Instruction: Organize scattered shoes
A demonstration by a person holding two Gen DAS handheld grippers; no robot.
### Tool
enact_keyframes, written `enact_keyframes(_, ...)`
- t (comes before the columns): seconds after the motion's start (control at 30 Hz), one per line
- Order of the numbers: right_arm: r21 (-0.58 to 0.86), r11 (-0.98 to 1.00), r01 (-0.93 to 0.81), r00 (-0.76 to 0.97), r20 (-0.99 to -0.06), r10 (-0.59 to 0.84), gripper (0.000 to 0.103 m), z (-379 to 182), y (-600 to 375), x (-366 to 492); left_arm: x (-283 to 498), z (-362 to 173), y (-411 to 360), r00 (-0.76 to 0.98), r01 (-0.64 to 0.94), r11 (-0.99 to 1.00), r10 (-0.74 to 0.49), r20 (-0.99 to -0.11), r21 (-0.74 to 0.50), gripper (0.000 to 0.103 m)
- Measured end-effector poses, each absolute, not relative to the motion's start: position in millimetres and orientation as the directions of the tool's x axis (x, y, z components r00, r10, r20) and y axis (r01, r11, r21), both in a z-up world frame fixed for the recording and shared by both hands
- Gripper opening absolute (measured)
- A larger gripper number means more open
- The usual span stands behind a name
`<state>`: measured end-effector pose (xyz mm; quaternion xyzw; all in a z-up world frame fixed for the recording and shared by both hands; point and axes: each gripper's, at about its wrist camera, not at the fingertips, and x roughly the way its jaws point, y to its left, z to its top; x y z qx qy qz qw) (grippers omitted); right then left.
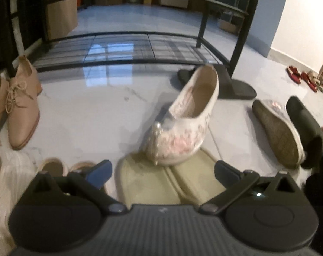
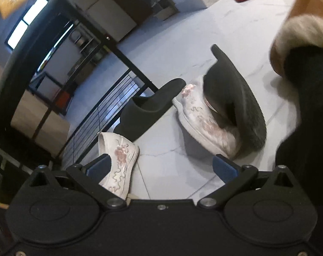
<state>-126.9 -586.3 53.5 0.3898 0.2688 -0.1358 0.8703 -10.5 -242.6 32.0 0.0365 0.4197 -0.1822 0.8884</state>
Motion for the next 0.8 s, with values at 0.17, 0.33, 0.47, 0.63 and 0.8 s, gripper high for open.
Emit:
enact_keyframes(0.17, 0.423, 0.771, 0.476, 0.764, -0.633, -0.125, 0.103, 61.6, -587.6, -101.1, -4.3, 18.5, -219.9, 0.566, 0.272, 0.957, -0.245, -0.787, -0.102, 0.102)
enact_keyframes(0.33, 0.384, 0.834, 0.396, 0.732, -0.680, -0.035, 0.103, 50.3, -587.3, -63.7, 0.7, 15.2, -207.8, 0.558, 0.223, 0.967, -0.227, -0.798, -0.120, 0.102)
enact_keyframes(0.47, 0.309, 0.862, 0.401, 0.704, -0.706, -0.074, 0.103, 37.8, -590.4, -37.8, 1.9, 15.6, -204.4, 0.557, 0.222, 0.966, -0.236, -0.796, -0.132, 0.102)
enact_keyframes(0.63, 0.050, 0.867, 0.496, 0.631, -0.707, -0.321, 0.103, 12.6, -610.3, -16.2, 5.7, 13.9, -198.0, 0.556, 0.205, 0.969, -0.234, -0.798, -0.141, 0.102)
enact_keyframes(0.8, 0.295, 0.731, 0.615, 0.690, -0.650, -0.318, 0.084, -4.2, -670.3, -37.5, 5.8, 5.7, -191.9, 0.537, 0.185, 0.973, -0.219, -0.815, -0.140, 0.102)
